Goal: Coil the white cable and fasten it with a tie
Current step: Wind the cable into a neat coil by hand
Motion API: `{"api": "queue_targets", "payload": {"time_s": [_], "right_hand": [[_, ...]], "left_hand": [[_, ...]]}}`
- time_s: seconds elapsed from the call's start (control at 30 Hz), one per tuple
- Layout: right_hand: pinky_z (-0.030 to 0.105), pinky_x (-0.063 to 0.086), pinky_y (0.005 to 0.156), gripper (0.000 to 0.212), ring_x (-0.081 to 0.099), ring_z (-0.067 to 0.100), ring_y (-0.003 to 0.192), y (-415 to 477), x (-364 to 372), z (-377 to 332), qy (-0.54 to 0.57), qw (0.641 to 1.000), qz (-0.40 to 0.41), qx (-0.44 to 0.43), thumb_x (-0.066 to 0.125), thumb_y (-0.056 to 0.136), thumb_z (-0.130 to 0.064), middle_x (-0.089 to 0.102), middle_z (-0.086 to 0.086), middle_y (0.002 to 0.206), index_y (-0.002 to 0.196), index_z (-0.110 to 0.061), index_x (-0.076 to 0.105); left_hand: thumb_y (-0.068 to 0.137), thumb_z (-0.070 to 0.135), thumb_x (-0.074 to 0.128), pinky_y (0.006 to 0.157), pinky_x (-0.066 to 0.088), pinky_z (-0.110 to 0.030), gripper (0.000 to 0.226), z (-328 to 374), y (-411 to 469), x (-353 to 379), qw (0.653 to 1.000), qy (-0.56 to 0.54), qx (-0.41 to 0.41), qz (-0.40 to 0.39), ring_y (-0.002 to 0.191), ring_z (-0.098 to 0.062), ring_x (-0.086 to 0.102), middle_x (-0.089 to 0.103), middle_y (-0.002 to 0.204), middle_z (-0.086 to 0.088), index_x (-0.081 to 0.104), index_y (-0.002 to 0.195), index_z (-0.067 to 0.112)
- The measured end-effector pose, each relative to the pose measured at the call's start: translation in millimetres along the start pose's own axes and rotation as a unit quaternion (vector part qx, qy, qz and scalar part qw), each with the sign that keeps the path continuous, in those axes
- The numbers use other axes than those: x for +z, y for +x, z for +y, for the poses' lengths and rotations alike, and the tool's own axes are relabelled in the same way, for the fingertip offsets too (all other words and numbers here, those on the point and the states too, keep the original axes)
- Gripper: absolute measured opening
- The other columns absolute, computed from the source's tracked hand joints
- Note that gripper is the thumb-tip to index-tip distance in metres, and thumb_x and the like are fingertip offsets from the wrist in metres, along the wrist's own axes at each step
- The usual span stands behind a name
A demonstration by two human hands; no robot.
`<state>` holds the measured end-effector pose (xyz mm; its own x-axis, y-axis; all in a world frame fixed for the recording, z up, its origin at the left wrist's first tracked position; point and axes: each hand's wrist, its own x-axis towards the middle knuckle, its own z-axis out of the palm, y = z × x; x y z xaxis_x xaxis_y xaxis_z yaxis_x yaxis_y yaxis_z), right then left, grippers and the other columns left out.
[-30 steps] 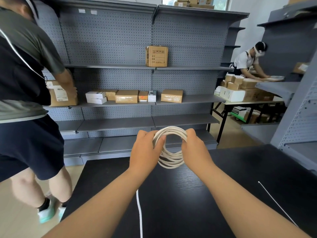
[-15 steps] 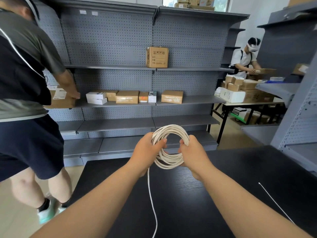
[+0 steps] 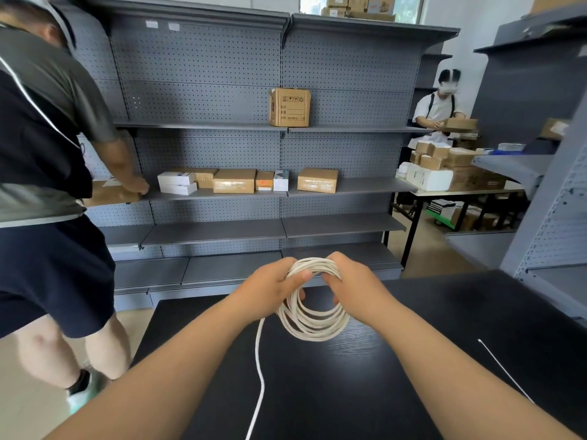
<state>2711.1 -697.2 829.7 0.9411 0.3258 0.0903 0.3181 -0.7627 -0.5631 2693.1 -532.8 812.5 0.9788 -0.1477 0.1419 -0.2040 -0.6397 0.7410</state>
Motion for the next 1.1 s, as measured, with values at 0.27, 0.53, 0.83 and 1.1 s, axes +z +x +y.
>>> {"api": "queue_targets", "payload": {"time_s": [0.27,0.53,0.83,1.1], "right_hand": [[0.028,0.043,0.058,0.014,0.058,0.014,0.061,-1,-4,1,0.026,0.999,-0.040,-0.026,0.041,0.099,-0.025,0.054,-0.002,0.072,0.104,-0.016,0.051],[0.030,0.043,0.059,0.013,0.058,0.016,0.057,3,9,1,0.179,0.982,0.041,0.048,0.041,0.098,-0.020,0.055,0.001,0.080,0.098,-0.011,0.052],[0.037,0.047,0.067,0.012,0.058,0.018,0.064,8,17,1,0.374,0.906,0.140,0.138,0.041,0.099,-0.017,0.052,0.002,0.079,0.101,-0.012,0.052],[0.051,0.050,0.088,0.011,0.067,0.037,0.092,9,20,3,0.415,0.893,0.092,0.147,0.043,0.097,-0.019,0.056,0.007,0.077,0.094,-0.021,0.054]], "left_hand": [[0.093,0.035,0.048,0.066,0.056,-0.031,0.031,-4,-7,-10,0.949,-0.286,-0.090,-0.101,0.063,-0.018,0.067,0.071,0.075,-0.011,0.065,0.102,0.010],[0.080,0.049,0.054,0.061,0.046,-0.028,0.046,-1,-10,23,0.907,-0.403,-0.106,0.061,0.056,-0.016,0.060,0.068,0.070,-0.004,0.064,0.103,0.010],[0.093,0.025,0.055,0.055,0.053,-0.024,0.006,13,-15,44,0.910,-0.374,-0.093,0.154,0.069,-0.010,0.064,0.066,0.080,-0.002,0.055,0.096,0.020],[0.096,0.017,0.046,0.053,0.051,-0.024,0.009,14,-10,31,0.954,-0.225,-0.063,0.189,0.063,-0.013,0.062,0.067,0.074,-0.002,0.052,0.092,0.011]]}}
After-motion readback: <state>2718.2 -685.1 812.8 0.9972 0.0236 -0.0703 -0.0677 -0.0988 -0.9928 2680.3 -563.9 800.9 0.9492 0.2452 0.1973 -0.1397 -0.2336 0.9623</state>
